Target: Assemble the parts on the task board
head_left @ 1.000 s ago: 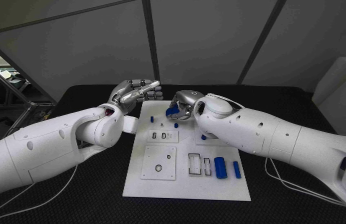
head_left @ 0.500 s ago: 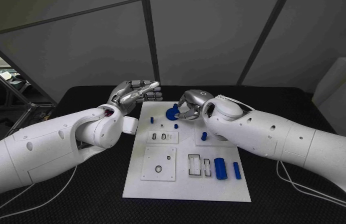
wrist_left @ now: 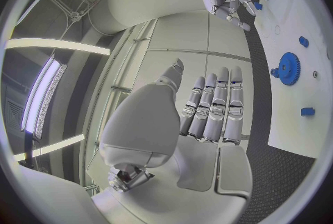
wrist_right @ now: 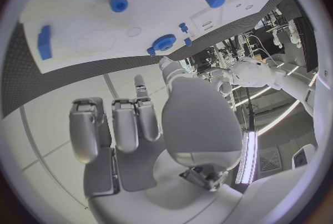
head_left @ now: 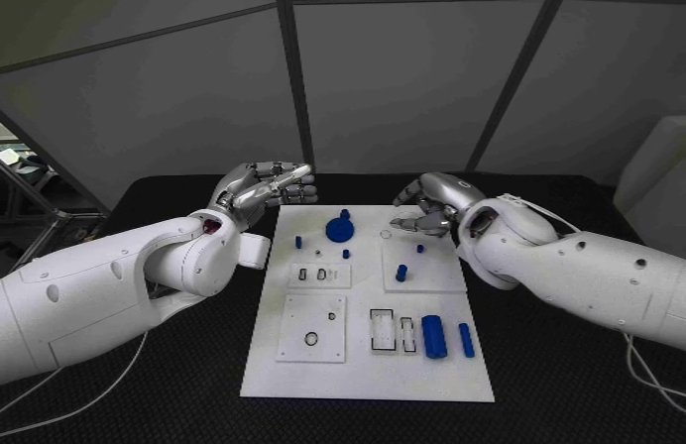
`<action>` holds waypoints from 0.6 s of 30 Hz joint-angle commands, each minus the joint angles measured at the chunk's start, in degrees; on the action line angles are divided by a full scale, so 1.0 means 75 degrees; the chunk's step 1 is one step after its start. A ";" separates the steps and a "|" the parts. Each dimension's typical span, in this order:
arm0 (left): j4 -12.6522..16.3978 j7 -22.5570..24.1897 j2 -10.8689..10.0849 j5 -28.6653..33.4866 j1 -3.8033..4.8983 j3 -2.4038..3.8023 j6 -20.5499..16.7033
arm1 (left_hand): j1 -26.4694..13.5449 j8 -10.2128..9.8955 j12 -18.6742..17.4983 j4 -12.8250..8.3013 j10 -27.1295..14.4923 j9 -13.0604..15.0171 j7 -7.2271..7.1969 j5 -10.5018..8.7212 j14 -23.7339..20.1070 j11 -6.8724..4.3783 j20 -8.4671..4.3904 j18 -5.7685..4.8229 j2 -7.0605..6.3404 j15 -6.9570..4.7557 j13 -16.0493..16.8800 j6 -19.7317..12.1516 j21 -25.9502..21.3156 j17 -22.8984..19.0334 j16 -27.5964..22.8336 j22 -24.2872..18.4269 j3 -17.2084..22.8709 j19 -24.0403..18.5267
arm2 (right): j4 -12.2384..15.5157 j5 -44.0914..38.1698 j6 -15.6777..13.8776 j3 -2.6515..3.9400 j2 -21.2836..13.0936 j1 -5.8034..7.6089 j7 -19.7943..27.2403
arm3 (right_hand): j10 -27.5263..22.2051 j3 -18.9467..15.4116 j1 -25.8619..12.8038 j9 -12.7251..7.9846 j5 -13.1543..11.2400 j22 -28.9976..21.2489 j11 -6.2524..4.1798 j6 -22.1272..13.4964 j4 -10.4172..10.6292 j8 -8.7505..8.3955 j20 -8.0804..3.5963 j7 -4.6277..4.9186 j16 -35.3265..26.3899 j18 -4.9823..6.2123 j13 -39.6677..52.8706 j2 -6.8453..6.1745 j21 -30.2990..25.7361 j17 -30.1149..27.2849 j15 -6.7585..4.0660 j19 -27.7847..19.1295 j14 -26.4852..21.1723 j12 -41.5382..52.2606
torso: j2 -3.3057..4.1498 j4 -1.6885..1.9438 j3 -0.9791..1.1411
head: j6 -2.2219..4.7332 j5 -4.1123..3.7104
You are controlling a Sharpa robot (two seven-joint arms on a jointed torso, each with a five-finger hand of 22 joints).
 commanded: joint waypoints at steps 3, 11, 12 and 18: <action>0.0027 0.0033 -0.0023 -0.0033 0.0011 0.0006 0.0015 | 0.0057 -0.0041 -0.0057 -0.0073 0.0045 -0.0008 0.0089 -0.0051 -0.0013 -0.0008 0.0010 -0.0106 0.0045 0.0033 -0.0002 0.0050 0.0010 -0.0002 -0.0022 -0.0011 -0.0001 0.0048 | 0.0100 0.1412 0.0347 0.0001 -0.0636 0.0015 0.1319 | 0.0224 0.0096 0.0486 0.0002 -0.0040 0.1969 -0.0060 0.0205 -0.0444 0.0020 -0.0046 -0.0033 -0.0113 -0.0104 0.1043 -0.0048 0.0000 0.0528 -0.0040 0.0763 0.0462 -0.0232 | -0.0054 -0.0095 0.0016 | -0.0011 -0.0110; -0.0005 0.0033 0.0012 -0.0033 0.0007 0.0005 0.0043 | 0.0057 -0.0041 -0.0057 -0.0073 0.0045 -0.0008 0.0089 -0.0051 -0.0013 -0.0008 0.0010 -0.0106 0.0045 0.0033 -0.0002 0.0050 0.0010 -0.0002 -0.0022 -0.0011 -0.0001 0.0048 | -0.0190 0.1697 0.0713 -0.0002 -0.1057 0.0013 0.1879 | 0.0102 0.0139 0.0763 -0.0021 -0.0039 0.1782 -0.0096 0.0263 -0.0780 -0.0043 -0.0071 -0.0066 -0.0189 -0.0058 0.0840 -0.0138 -0.0095 0.0423 -0.0066 0.0638 0.0436 -0.0447 | -0.0055 -0.0114 0.0043 | -0.0003 -0.0171; -0.0011 0.0032 0.0017 -0.0033 0.0006 0.0004 0.0046 | 0.0057 -0.0041 -0.0057 -0.0073 0.0045 -0.0008 0.0089 -0.0051 -0.0013 -0.0008 0.0010 -0.0106 0.0045 0.0033 -0.0002 0.0050 0.0010 -0.0002 -0.0022 -0.0011 -0.0001 0.0048 | -0.0255 0.1712 0.0740 -0.0002 -0.1060 0.0012 0.1908 | 0.0093 0.0142 0.0778 -0.0025 -0.0036 0.1778 -0.0095 0.0250 -0.0802 -0.0054 -0.0074 -0.0063 -0.0191 -0.0057 0.0825 -0.0143 -0.0097 0.0423 -0.0067 0.0635 0.0436 -0.0463 | -0.0052 -0.0106 0.0038 | 0.0001 -0.0187; -0.0042 0.0028 0.0047 -0.0033 -0.0003 0.0004 0.0062 | 0.0060 -0.0043 -0.0061 -0.0080 0.0048 -0.0008 0.0088 -0.0051 -0.0010 -0.0009 0.0010 -0.0105 0.0047 0.0032 -0.0002 0.0052 0.0010 -0.0001 -0.0025 -0.0013 -0.0002 0.0048 | -0.0619 0.1770 0.0883 -0.0003 -0.0956 0.0002 0.1966 | 0.0071 0.0148 0.0799 -0.0044 0.0007 0.1774 -0.0077 0.0163 -0.0867 -0.0090 -0.0074 -0.0037 -0.0199 -0.0056 0.0786 -0.0146 -0.0100 0.0422 -0.0060 0.0634 0.0438 -0.0506 | -0.0043 -0.0088 0.0027 | -0.0006 -0.0213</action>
